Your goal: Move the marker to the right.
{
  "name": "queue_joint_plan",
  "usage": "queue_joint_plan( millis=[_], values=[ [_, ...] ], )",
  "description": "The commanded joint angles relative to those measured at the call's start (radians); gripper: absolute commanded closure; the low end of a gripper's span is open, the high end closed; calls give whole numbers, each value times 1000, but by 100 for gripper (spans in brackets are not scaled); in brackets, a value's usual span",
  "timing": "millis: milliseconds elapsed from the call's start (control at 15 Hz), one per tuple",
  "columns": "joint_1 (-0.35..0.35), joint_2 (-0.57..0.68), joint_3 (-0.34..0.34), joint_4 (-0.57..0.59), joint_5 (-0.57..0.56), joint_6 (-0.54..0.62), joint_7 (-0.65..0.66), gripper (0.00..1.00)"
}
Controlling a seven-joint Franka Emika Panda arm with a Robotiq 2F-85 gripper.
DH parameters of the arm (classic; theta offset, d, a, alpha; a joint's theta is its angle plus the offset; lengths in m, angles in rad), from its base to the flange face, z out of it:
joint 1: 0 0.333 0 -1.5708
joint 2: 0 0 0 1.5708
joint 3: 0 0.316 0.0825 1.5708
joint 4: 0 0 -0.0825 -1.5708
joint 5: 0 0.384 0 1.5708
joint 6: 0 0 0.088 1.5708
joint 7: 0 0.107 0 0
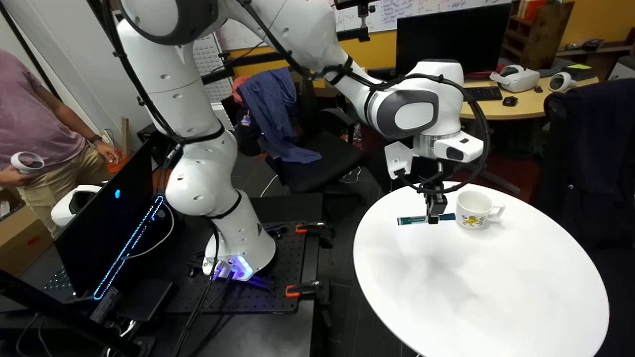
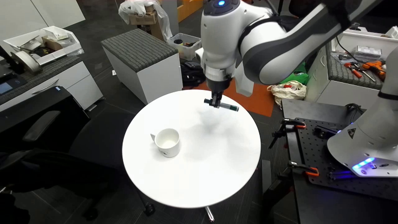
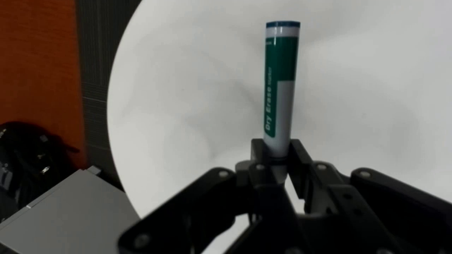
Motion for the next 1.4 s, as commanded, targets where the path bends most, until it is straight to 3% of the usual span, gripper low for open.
queue_joint_plan(
  millis=[0, 467, 1333],
  values=[
    [-69, -62, -8, -10, -32, -20, -61, 95],
    [-139, 10, -18, 81, -21, -33, -72, 95],
    [-143, 296, -32, 357, 48, -69, -109, 95]
  ],
)
